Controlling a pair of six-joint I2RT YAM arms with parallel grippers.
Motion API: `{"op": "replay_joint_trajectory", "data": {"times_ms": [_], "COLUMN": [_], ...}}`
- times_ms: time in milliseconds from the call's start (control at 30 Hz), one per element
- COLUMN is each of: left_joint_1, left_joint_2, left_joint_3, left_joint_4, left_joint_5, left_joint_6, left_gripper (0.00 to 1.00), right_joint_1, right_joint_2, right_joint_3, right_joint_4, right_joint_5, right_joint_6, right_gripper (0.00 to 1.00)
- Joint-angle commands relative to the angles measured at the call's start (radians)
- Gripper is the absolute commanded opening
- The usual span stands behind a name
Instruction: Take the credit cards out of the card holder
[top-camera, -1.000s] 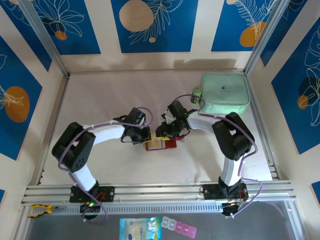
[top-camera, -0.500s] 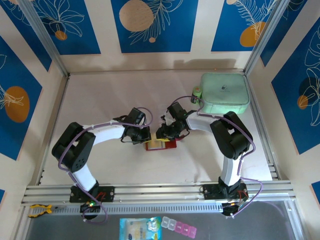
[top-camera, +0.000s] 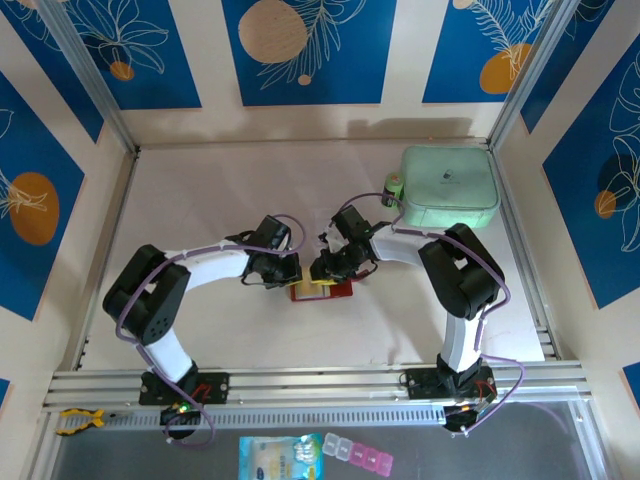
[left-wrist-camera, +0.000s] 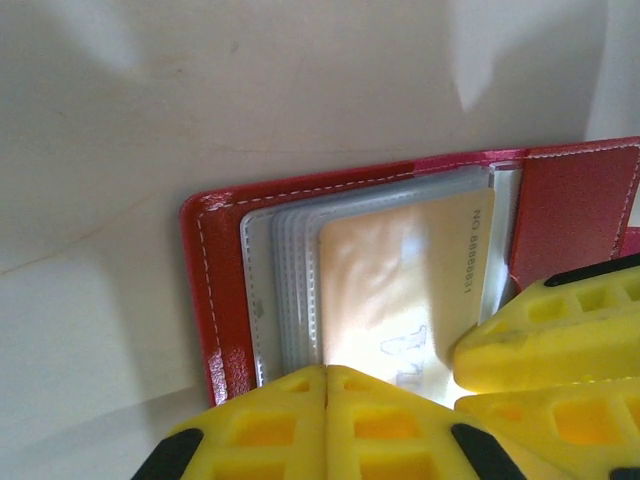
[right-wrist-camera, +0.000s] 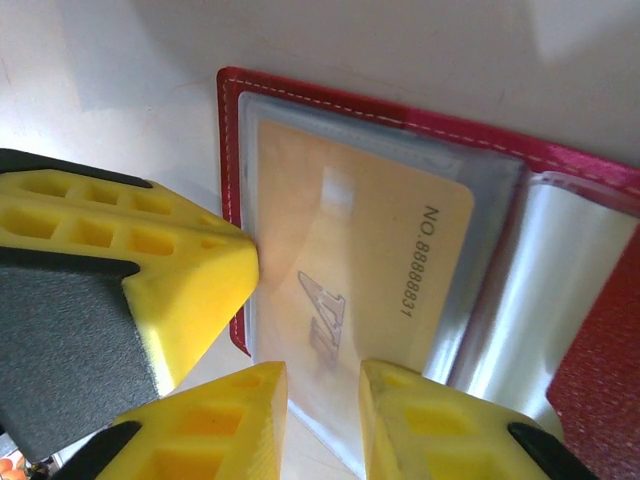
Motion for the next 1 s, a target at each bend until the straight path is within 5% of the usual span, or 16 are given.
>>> {"op": "replay_joint_trajectory", "data": {"times_ms": [0, 967], "left_joint_1": [-0.004, -0.014], "left_joint_2": [-0.046, -0.002], "left_joint_3": [-0.015, -0.04], "left_joint_4": [-0.055, -0.034], "left_joint_5": [-0.025, -0.017], "left_joint_6": [0.001, -0.02], "left_gripper": [0.11, 0.05], "right_joint_1": [0.003, -0.021], "right_joint_2": [-0.012, -0.037], "right_joint_3": [-0.009, -0.038], "right_joint_4": [0.001, 0.01], "right_joint_5": [-0.01, 0.012], "right_joint_6": [-0.014, -0.009], "right_gripper": [0.27, 0.29]}}
